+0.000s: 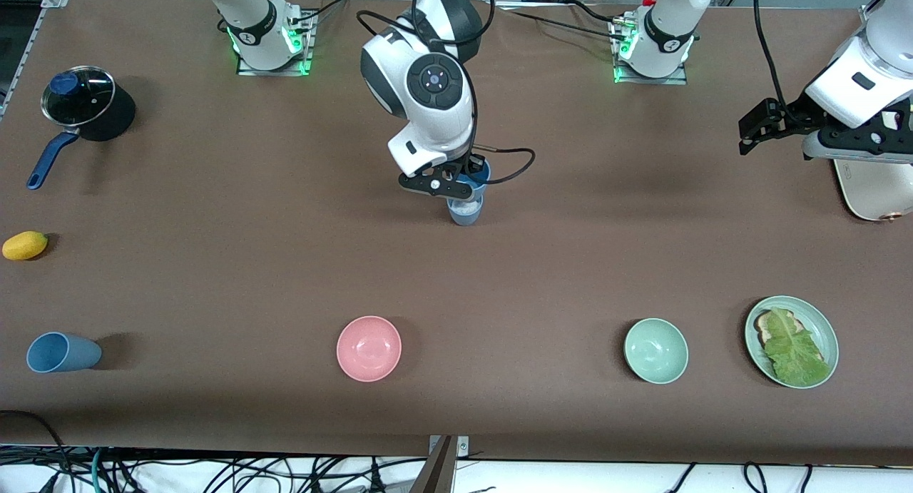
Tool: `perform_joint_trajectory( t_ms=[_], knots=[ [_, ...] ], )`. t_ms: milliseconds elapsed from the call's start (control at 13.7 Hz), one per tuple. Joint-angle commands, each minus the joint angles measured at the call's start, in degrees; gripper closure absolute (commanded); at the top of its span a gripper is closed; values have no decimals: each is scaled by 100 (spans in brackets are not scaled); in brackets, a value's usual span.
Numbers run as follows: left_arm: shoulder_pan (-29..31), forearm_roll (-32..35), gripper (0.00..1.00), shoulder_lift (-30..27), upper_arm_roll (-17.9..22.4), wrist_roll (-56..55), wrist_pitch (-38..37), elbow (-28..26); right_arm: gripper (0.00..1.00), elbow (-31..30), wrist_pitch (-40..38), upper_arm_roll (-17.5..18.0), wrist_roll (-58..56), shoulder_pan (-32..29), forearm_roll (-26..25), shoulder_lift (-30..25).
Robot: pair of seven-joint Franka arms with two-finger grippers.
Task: Stack blue cups with both arms
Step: 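Lower the empty blue cup onto the tissue cup and open the right gripper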
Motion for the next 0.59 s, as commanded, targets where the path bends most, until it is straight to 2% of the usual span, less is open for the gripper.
perform_joint_trajectory(
  t_ms=[0,512],
  knots=[
    [6,-10,0,63,39,118,-153,143,100,-138,88,-43,44,73,-19,-61],
    [23,-36,0,63,56,127,-170,134,100,-155,140,-43,62,117,-19,-17]
  ],
)
